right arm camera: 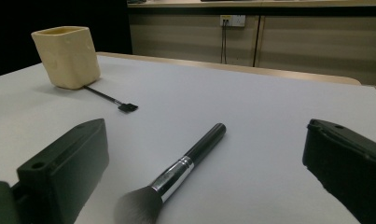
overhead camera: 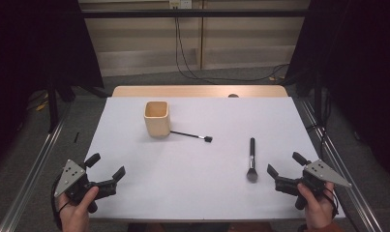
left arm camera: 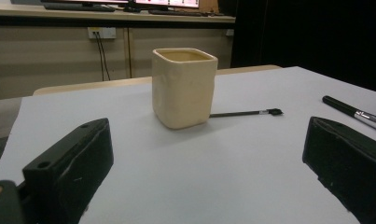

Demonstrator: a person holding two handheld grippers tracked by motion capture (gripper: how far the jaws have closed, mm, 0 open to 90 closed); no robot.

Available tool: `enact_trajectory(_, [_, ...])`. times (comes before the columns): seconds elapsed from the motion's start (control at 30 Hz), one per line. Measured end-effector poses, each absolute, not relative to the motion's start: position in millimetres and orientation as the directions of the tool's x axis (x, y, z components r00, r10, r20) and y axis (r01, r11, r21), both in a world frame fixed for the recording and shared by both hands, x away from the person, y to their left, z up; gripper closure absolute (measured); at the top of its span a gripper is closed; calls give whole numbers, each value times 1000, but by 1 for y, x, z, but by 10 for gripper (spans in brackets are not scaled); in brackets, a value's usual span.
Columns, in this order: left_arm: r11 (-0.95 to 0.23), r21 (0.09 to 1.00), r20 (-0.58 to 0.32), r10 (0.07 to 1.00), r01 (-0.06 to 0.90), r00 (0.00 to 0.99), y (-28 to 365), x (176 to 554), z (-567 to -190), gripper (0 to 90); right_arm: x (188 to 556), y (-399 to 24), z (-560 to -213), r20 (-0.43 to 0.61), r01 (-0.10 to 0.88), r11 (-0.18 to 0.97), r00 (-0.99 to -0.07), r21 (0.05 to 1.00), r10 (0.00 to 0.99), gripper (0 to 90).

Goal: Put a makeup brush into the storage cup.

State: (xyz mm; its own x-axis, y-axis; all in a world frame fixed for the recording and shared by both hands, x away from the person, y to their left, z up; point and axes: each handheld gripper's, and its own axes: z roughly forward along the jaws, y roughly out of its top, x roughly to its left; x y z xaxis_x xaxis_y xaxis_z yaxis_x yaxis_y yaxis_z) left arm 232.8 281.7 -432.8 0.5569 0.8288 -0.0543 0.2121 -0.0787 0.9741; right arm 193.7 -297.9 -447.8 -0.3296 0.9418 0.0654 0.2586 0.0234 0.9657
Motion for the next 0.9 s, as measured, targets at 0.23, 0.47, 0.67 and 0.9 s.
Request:
enact_trajectory(0.23, [-74, 973, -64, 823, 219, 564, 279, 235, -433, 20, 194, -299, -448, 67, 258, 23, -332, 966, 941, 0])
enact_trajectory(0.47, [-84, 972, -58, 821, 220, 568, 277, 233, -433, 20, 193, -300, -448, 68, 259, 22, -333, 966, 940, 0])
enact_trajectory(0.67, [-72, 971, -72, 820, 229, 567, 275, 235, -431, 17, 192, -298, -448, 60, 256, 31, -338, 966, 939, 0])
enact_trajectory(0.9, [-121, 969, -32, 803, 215, 595, 261, 244, -431, 19, 190, -300, -448, 63, 259, 25, -327, 966, 943, 0])
